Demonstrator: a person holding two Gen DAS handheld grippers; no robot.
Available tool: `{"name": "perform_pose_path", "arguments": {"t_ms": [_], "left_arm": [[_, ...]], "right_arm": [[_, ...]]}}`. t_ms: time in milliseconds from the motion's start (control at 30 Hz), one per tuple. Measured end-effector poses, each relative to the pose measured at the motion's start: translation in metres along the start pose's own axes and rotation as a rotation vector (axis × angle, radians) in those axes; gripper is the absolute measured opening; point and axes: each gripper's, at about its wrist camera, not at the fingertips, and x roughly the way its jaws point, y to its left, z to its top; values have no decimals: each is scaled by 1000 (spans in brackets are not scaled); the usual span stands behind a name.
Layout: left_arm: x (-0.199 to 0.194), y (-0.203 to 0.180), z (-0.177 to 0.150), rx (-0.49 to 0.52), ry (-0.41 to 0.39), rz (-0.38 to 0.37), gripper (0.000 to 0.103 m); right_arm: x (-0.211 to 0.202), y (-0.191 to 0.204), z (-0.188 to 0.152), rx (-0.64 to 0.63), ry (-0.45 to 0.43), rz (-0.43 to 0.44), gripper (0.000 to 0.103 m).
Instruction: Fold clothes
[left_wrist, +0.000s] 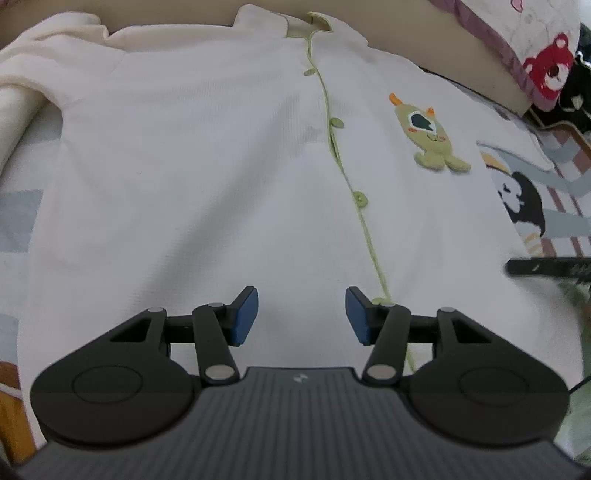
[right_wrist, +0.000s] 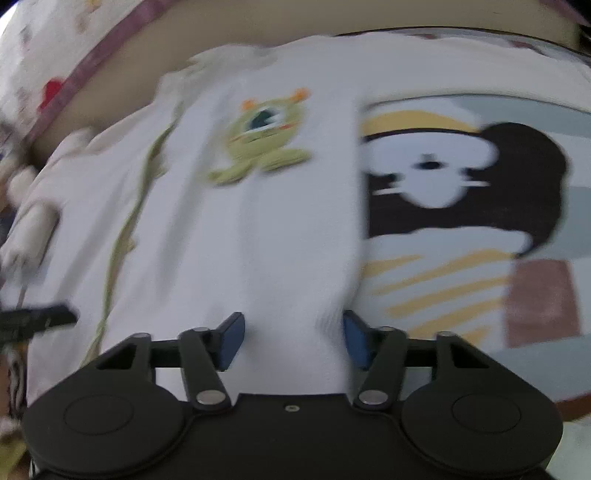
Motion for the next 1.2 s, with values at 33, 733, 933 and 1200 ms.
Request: {"name": "perform_pose_path", "arguments": {"t_ms": [33,733,933,1200], "left_arm": [[0,0,0,1,1,-1,52],[8,-39,-35,149,259,-312,53],[-22,-70,-24,283,-84,-294,58],[6,-96,99,277,-51,-171,69]], "right_arm": [[-5,6,-2,-5,-19,-5,6],[-14,5,-23,-37,71,-219,23],[-63,5,21,-45,31,-171,54],[-114,-10,166,-112,-36,-237,55]]}}
